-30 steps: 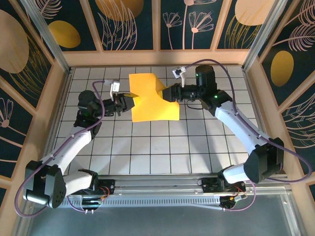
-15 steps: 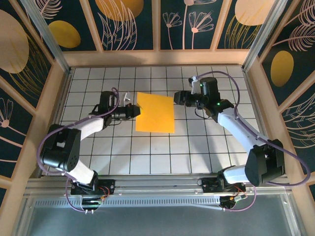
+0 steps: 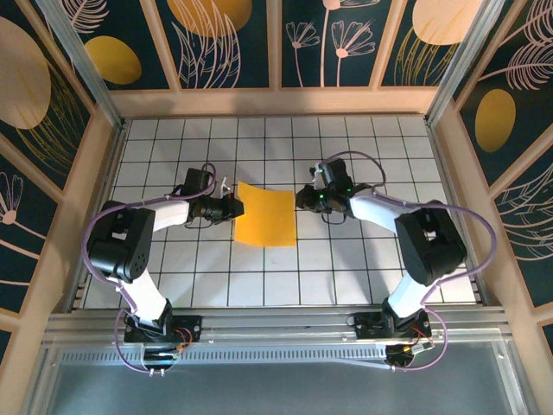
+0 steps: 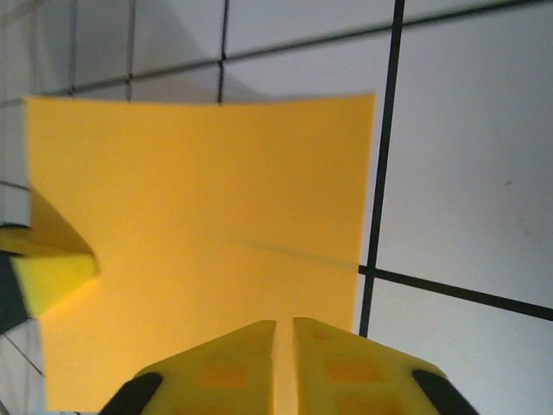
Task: Fold a paper plane with a square sheet of paper (fold left side to right side)
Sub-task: First fold in half a square sheet of paper at the center of the table.
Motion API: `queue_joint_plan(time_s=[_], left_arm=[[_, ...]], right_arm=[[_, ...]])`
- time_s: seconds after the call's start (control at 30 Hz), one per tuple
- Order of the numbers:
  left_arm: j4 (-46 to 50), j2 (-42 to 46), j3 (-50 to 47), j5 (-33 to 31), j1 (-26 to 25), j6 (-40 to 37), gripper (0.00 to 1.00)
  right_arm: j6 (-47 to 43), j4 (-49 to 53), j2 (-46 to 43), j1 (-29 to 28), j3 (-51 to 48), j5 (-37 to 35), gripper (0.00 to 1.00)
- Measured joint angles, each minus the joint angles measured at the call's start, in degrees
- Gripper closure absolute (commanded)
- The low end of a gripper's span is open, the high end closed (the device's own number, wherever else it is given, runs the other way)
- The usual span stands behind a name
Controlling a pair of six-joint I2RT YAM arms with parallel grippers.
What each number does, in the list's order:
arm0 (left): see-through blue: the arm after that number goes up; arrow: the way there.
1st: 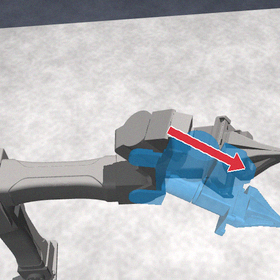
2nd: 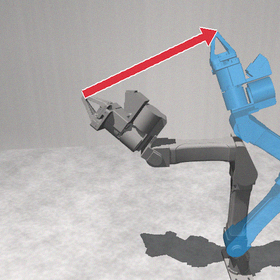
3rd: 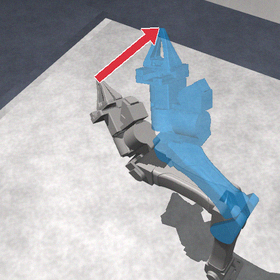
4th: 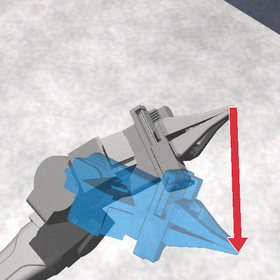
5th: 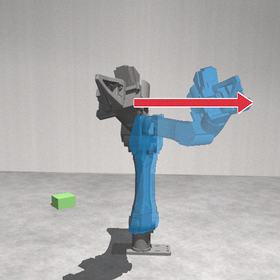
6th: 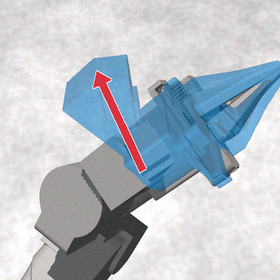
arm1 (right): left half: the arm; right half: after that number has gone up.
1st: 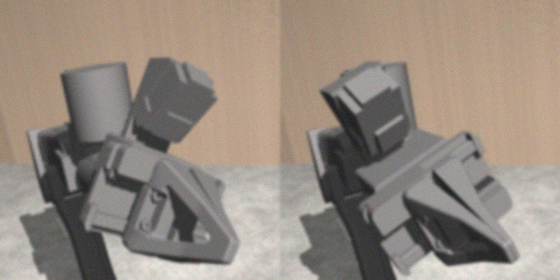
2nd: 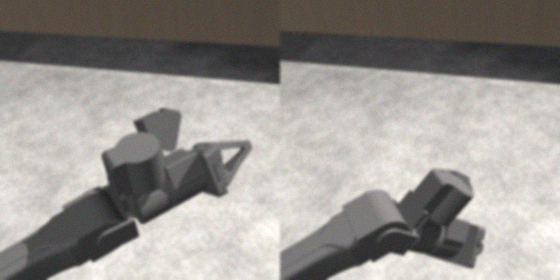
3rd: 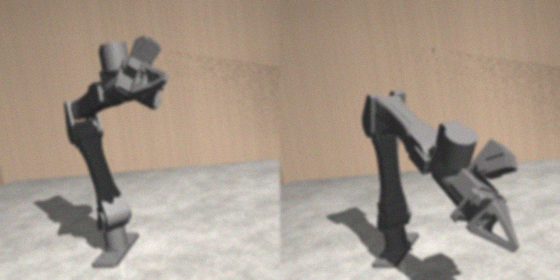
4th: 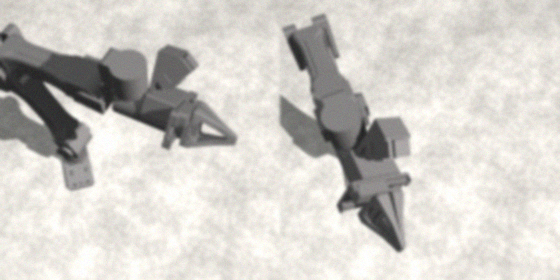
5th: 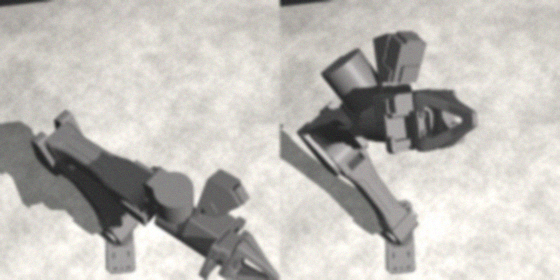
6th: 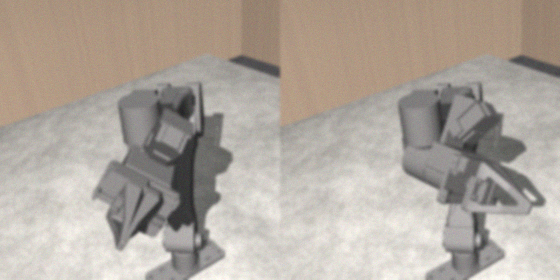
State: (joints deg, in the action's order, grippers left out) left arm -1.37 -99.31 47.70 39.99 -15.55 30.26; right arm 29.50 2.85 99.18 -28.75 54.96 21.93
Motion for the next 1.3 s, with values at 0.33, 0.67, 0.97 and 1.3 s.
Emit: queue_joint_plan(time_s=[0.33, 0.67, 0.97, 1.3], left_arm=[[0.35, -0.02, 0.00, 0.07, 0.00, -0.24, 0.91], [-2.45, 0.74, -0.04, 5.31, -0.33, 3.32, 0.50], [-7.63, 2.03, 2.78, 9.11, -5.31, 8.92, 0.35], [-9.40, -5.01, 5.62, 8.00, -8.20, 10.67, 0.46]], right_arm=[[0.87, 0.70, 6.73, -2.01, 2.10, -1.36, 0.98], [0.44, 1.64, 7.54, -2.60, 2.64, -3.48, 0.97], [0.44, 1.60, 7.54, -2.91, 2.69, -4.09, 0.97], [0.90, -0.63, 7.37, -3.04, 1.66, -3.41, 0.99]])
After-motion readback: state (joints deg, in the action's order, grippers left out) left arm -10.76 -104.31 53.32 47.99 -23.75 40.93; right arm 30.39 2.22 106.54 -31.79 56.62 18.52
